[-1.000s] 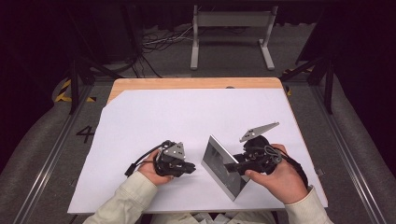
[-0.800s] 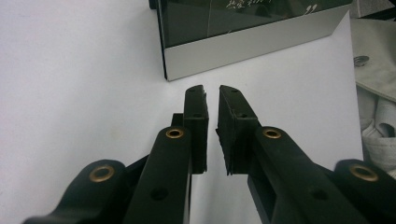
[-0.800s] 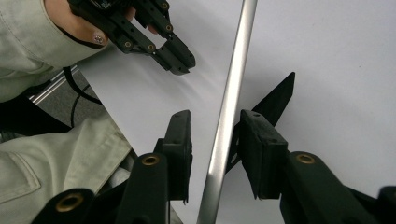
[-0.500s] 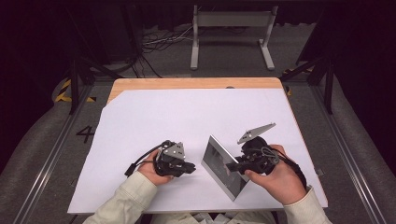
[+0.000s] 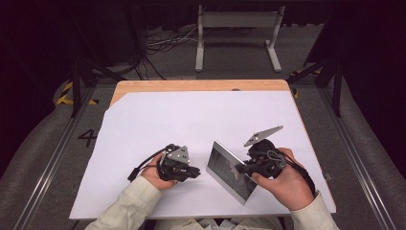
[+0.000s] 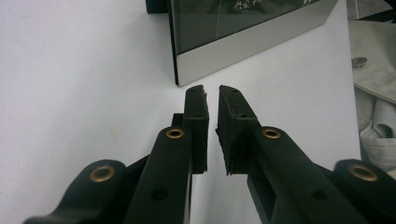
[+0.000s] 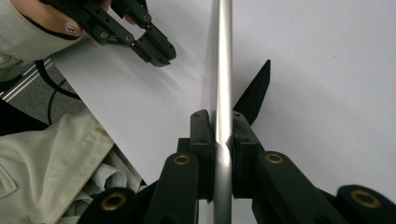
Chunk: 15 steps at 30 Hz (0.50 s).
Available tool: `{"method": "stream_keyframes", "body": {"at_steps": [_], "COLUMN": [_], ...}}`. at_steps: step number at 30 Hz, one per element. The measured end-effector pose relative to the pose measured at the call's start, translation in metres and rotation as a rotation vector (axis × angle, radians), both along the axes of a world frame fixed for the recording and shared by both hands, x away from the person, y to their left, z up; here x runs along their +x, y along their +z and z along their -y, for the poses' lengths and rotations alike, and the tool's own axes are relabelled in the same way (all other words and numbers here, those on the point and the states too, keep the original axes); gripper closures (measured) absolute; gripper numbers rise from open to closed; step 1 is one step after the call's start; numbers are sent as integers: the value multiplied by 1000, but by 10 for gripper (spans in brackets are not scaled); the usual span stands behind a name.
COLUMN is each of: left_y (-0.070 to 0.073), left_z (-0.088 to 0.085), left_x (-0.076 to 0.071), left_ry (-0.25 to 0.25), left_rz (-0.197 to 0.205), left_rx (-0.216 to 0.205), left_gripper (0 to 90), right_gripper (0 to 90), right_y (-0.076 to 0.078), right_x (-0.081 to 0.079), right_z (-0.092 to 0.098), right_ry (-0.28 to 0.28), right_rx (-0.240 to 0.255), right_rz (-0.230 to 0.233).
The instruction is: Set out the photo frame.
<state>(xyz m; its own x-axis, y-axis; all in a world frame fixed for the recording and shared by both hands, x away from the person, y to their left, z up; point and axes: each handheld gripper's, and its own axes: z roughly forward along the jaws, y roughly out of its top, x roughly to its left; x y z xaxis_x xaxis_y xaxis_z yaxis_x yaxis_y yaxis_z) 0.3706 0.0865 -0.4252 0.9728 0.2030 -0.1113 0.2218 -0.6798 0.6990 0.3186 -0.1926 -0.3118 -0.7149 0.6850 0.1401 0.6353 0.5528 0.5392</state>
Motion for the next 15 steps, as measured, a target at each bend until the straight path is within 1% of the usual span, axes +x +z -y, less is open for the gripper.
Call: {"method": "stream_keyframes", "body": {"at_steps": [4, 15], "left_y": [0, 0], "left_z": [0, -2], "left_x": [0, 0], "left_ry": [0, 6], "left_rz": [-2, -6], "left_rx": [0, -5], "left_gripper": [822, 821], "right_gripper": [836, 837], "right_y": [0, 4], "right_x": [2, 7], "right_z": [2, 8], "right_ry": [-7, 2], "right_rx": [9, 9], "right_rz": [-11, -11]}}
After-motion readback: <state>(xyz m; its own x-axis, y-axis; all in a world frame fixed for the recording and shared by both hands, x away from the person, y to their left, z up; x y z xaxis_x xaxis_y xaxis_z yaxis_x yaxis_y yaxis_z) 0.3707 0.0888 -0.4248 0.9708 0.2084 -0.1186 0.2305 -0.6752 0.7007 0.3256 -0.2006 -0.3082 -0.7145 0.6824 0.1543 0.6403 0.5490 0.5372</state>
